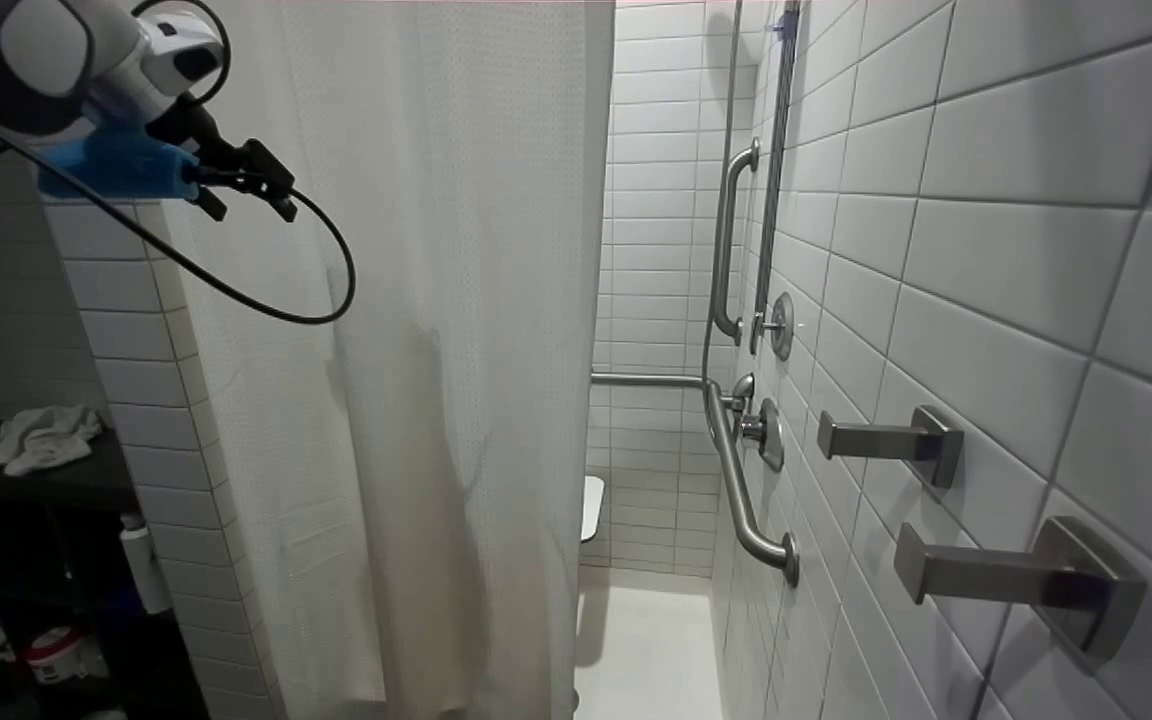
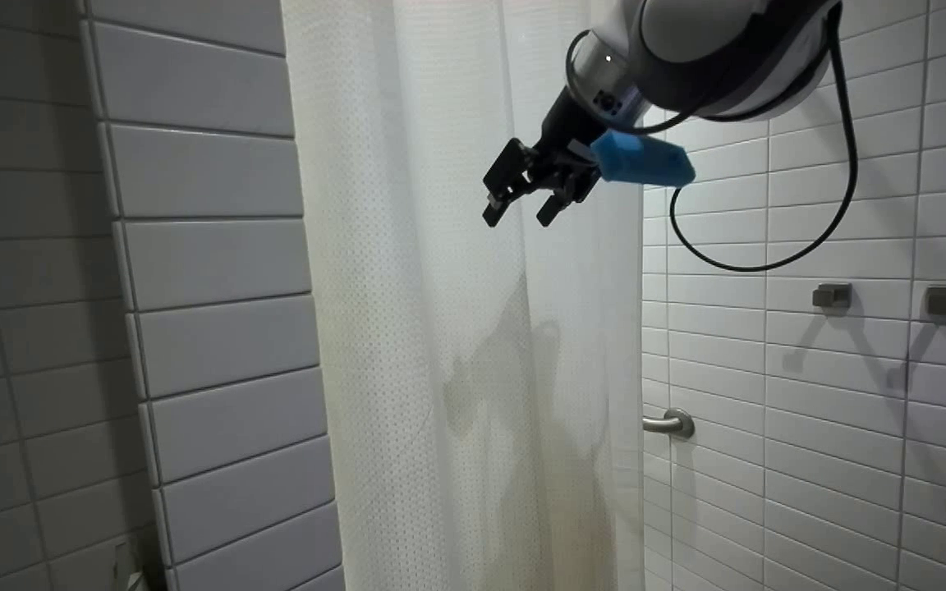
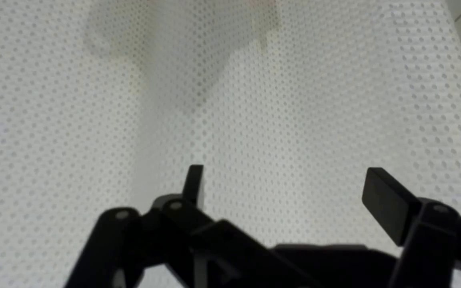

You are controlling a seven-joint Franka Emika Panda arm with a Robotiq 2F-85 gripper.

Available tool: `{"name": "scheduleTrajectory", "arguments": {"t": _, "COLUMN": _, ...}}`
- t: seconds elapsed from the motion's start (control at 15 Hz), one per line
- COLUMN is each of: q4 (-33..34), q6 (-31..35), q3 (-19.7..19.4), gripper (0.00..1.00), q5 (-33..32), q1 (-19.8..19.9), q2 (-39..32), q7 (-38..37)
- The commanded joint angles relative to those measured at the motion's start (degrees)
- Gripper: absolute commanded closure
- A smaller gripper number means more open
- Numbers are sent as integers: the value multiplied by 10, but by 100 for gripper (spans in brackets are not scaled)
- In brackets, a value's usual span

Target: Move the shower curtain to the right

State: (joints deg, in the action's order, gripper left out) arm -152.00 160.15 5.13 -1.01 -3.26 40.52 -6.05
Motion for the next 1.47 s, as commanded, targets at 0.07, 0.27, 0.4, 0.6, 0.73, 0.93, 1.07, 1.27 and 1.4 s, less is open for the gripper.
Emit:
{"name": "scheduleTrajectory", "arguments": {"t": 0.07, "q4": -7, "q6": 28, "q3": -2, "gripper": 0, "q5": 21, "q1": -22, "q2": 33, "q7": 5}}
{"name": "scheduleTrajectory", "arguments": {"t": 0.27, "q4": 9, "q6": 30, "q3": 5, "gripper": 0, "q5": 27, "q1": -27, "q2": 48, "q7": -2}}
{"name": "scheduleTrajectory", "arguments": {"t": 0.4, "q4": 25, "q6": 18, "q3": 10, "gripper": 0, "q5": 33, "q1": -31, "q2": 54, "q7": -8}}
{"name": "scheduleTrajectory", "arguments": {"t": 0.6, "q4": 56, "q6": 8, "q3": 23, "gripper": 0, "q5": 40, "q1": -29, "q2": 42, "q7": -18}}
{"name": "scheduleTrajectory", "arguments": {"t": 0.73, "q4": 76, "q6": 3, "q3": 37, "gripper": 0, "q5": 38, "q1": -20, "q2": 29, "q7": -32}}
{"name": "scheduleTrajectory", "arguments": {"t": 0.93, "q4": 110, "q6": -7, "q3": 56, "gripper": 0, "q5": 37, "q1": -11, "q2": 8, "q7": -54}}
{"name": "scheduleTrajectory", "arguments": {"t": 1.07, "q4": 136, "q6": -16, "q3": 66, "gripper": 0, "q5": 36, "q1": -6, "q2": -5, "q7": -67}}
{"name": "scheduleTrajectory", "arguments": {"t": 1.27, "q4": 181, "q6": -33, "q3": 77, "gripper": 0, "q5": 34, "q1": 2, "q2": -21, "q7": -85}}
{"name": "scheduleTrajectory", "arguments": {"t": 1.4, "q4": 214, "q6": -44, "q3": 83, "gripper": 0, "q5": 32, "q1": 9, "q2": -30, "q7": -94}}
